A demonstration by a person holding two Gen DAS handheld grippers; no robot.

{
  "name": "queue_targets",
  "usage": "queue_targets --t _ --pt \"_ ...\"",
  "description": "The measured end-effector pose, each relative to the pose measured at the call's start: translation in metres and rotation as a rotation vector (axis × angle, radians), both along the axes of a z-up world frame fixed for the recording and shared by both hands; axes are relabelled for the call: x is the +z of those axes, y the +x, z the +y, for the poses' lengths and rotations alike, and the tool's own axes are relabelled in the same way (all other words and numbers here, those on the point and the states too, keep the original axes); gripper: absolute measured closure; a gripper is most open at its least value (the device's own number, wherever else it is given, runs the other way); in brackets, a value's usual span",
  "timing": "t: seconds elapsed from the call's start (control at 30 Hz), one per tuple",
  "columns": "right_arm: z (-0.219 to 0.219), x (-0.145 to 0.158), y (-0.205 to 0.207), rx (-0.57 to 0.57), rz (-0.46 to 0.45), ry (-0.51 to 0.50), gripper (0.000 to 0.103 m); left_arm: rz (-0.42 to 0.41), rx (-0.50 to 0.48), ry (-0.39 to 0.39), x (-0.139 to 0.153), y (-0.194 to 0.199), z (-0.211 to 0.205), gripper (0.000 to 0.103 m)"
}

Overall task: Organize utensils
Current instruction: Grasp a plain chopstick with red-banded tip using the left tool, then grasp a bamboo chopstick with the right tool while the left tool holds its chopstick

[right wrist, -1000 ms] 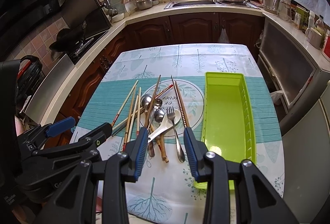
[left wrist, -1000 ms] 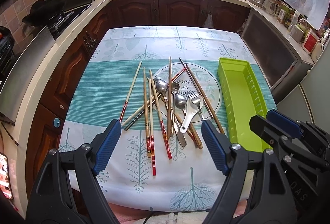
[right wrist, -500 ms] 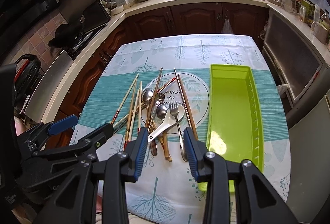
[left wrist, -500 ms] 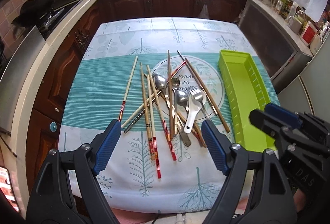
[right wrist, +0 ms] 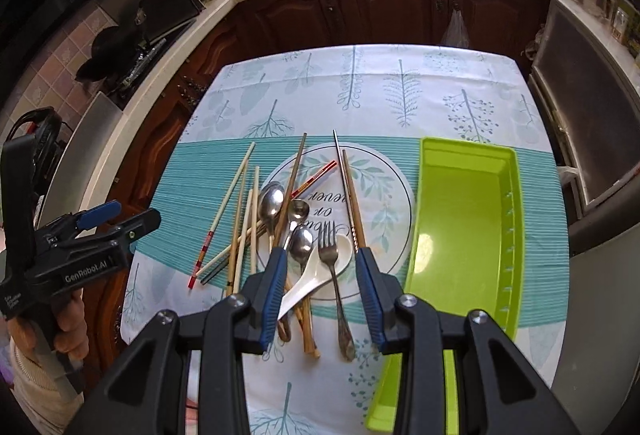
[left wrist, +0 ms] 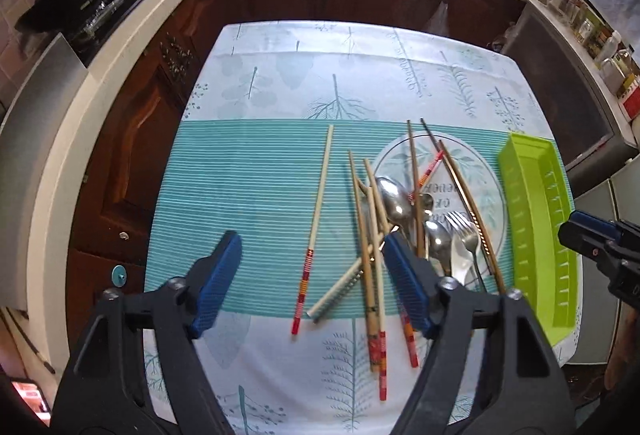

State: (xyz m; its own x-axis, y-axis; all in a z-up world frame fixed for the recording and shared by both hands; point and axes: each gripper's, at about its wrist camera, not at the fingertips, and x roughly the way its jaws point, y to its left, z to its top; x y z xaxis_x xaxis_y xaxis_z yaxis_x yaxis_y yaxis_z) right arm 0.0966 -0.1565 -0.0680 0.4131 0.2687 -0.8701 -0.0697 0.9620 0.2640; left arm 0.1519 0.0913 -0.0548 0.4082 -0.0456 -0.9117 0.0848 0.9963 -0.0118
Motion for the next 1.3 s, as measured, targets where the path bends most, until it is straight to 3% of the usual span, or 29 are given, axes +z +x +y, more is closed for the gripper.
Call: queue_targets --t 0.23,0.37,0.63,0.83,1.03,1.1,1.3 --pt "0.012 -0.024 0.035 0.046 0.106 0.048 0.069 0.148 -0.005 0.000 -0.055 0.042 0.016 0.055" --pt "0.031 -0.039 0.044 0.082 0.166 0.103 0.073 0.196 -0.021 0.015 -0.085 0.049 0.012 0.057" --pt "0.066 -0.057 0.050 0.127 0.225 0.146 0.075 0.258 -0.025 0.026 -0.121 0.062 0.005 0.073" --pt "0.077 -0.062 0.053 0.140 0.245 0.135 0.075 0.297 -0.044 0.023 -0.133 0.065 -0.002 0.075" --pt "0.083 -0.063 0.055 0.146 0.252 0.133 0.076 0.329 -0.055 0.051 -0.143 0.067 -0.004 0.090" --pt "0.086 -0.064 0.057 0.147 0.256 0.132 0.076 0.339 -0.050 0.045 -0.145 0.067 -0.003 0.099" --pt "0.104 -0.070 0.060 0.158 0.276 0.136 0.076 0.364 -0.028 -0.016 -0.146 0.060 0.012 0.100"
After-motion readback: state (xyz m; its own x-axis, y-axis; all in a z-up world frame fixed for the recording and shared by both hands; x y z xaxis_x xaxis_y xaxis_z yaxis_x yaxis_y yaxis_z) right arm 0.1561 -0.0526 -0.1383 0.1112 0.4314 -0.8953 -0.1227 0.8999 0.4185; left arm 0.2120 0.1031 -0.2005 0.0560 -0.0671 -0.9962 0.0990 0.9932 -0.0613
